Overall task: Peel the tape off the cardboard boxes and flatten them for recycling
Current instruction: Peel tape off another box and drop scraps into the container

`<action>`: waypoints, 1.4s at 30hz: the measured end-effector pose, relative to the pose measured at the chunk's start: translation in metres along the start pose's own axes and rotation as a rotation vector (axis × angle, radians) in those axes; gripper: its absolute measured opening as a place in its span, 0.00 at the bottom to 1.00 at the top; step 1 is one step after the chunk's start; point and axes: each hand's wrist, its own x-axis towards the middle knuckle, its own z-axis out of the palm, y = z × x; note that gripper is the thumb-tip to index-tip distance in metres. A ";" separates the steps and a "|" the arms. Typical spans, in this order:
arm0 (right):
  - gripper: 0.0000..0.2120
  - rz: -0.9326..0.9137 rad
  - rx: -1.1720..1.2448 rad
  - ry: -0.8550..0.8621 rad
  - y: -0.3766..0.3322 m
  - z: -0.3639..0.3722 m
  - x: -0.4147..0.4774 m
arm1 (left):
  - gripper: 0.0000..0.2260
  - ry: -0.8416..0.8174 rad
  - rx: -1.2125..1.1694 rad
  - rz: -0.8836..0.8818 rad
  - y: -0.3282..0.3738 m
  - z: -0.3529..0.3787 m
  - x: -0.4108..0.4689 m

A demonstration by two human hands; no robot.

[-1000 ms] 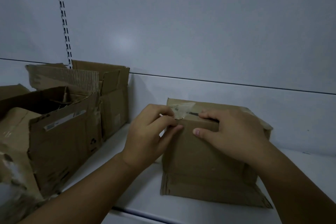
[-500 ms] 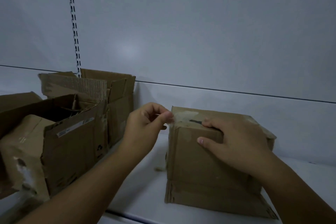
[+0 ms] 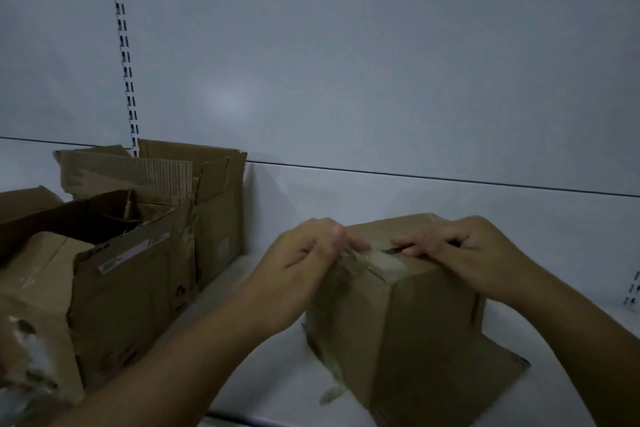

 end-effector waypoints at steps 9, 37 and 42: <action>0.18 0.314 -0.081 -0.005 -0.006 -0.013 0.035 | 0.26 -0.324 0.379 0.131 0.016 0.011 0.028; 0.02 0.163 -0.146 -0.036 0.001 0.003 0.035 | 0.30 -0.363 -0.594 -0.152 -0.032 -0.011 0.047; 0.10 0.096 -0.258 0.343 -0.001 0.010 0.026 | 0.27 -0.165 -0.629 -0.295 -0.046 0.021 0.021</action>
